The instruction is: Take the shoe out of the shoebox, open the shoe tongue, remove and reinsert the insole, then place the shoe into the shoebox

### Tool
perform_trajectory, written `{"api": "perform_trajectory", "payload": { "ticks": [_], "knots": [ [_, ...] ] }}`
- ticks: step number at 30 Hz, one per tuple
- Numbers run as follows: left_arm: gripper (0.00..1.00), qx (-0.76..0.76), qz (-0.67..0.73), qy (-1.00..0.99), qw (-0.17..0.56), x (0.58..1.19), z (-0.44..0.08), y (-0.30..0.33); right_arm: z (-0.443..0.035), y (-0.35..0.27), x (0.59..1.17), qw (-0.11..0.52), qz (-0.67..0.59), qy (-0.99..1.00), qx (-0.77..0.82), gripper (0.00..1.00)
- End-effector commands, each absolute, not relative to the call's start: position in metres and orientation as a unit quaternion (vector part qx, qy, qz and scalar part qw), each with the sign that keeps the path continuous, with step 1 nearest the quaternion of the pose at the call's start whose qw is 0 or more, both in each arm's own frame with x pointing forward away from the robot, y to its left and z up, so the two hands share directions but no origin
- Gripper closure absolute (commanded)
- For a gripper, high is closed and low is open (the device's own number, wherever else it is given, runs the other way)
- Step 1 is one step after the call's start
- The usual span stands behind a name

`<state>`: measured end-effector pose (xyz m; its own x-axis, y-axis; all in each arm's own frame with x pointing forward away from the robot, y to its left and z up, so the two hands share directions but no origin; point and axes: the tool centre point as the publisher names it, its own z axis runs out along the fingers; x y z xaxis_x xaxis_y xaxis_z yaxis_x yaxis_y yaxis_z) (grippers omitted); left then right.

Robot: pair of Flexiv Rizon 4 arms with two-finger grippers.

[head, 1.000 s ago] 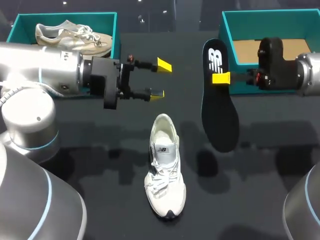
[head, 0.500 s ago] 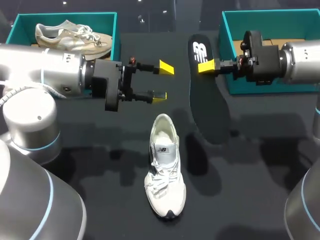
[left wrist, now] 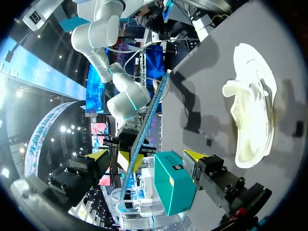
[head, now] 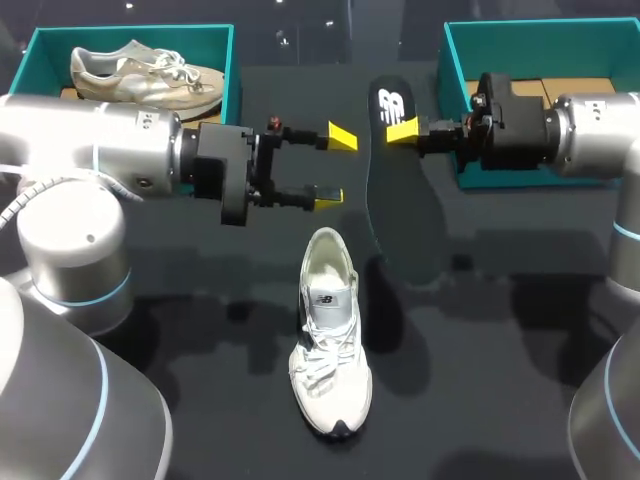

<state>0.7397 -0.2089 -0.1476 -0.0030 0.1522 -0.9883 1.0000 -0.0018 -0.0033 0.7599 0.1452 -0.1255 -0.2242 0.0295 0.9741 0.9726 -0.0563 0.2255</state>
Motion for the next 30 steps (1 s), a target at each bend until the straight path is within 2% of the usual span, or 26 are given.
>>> {"api": "perform_trajectory", "payload": {
  "ticks": [1, 12, 13, 16, 17, 21, 25, 28, 30],
  "knots": [
    [0.0, 0.536, -0.461, 0.537, 0.46, 0.74, -0.148, -0.21, -0.126, 0.147, 0.76, 0.419, -0.562, -0.544, -0.461, 1.0],
    [0.0, 0.528, -0.45, 0.548, 0.468, 0.747, -0.154, -0.229, -0.138, 0.158, 0.765, 0.459, -0.527, -0.5, -0.512, 1.0],
    [0.03, 0.526, -0.452, 0.547, 0.468, 0.749, -0.154, -0.23, -0.14, 0.158, 0.765, 0.461, -0.525, -0.495, -0.516, 1.0],
    [0.48, 0.523, -0.456, 0.547, 0.468, 0.75, -0.156, -0.233, -0.144, 0.159, 0.764, 0.465, -0.525, -0.479, -0.528, 1.0],
    [0.53, 0.523, -0.456, 0.547, 0.468, 0.75, -0.156, -0.234, -0.146, 0.159, 0.765, 0.467, -0.525, -0.474, -0.531, 1.0],
    [0.6, 0.525, -0.459, 0.543, 0.469, 0.748, -0.157, -0.236, -0.15, 0.161, 0.765, 0.472, -0.524, -0.459, -0.541, 1.0],
    [0.6, 0.53, -0.46, 0.536, 0.469, 0.746, -0.158, -0.236, -0.153, 0.161, 0.766, 0.473, -0.525, -0.45, -0.545, 1.0],
    [0.66, 0.531, -0.462, 0.533, 0.47, 0.745, -0.159, -0.236, -0.155, 0.162, 0.767, 0.476, -0.524, -0.445, -0.549, 1.0],
    [0.66, 0.532, -0.463, 0.532, 0.469, 0.745, -0.16, -0.237, -0.155, 0.162, 0.768, 0.477, -0.523, -0.444, -0.55, 1.0]
  ]
}}
